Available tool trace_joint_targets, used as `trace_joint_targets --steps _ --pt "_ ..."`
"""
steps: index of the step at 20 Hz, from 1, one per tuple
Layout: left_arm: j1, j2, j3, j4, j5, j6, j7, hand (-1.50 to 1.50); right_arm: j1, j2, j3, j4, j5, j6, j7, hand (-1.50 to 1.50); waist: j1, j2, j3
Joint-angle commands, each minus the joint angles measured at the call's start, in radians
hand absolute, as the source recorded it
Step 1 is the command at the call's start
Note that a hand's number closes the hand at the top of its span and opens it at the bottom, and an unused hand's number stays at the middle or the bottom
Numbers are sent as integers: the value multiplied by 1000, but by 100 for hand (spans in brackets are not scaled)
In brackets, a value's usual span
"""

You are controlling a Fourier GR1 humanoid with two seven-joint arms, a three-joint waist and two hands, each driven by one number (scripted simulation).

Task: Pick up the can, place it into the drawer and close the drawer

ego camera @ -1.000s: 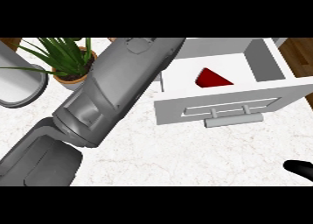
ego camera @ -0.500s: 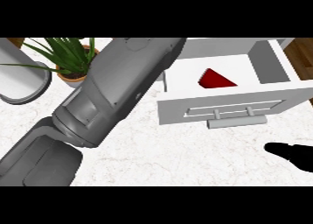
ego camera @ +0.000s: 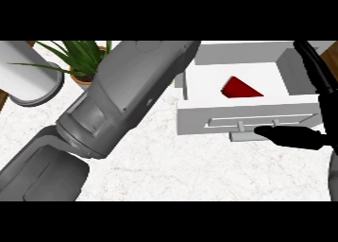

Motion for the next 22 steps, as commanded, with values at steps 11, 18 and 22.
trace_joint_targets --steps 11,18,22 --pt "11 44 23 -32 -22 -72 46 -150 -225 86 134 621 365 -279 -156 -150 73 -21 -1" --pt "24 95 22 -52 -58 -35 88 -150 -372 125 84 927 441 -446 -199 -150 74 -20 -1" --pt "84 141 30 -74 -65 -98 51 -150 -498 138 29 1093 458 -547 -205 -150 80 -12 -1"
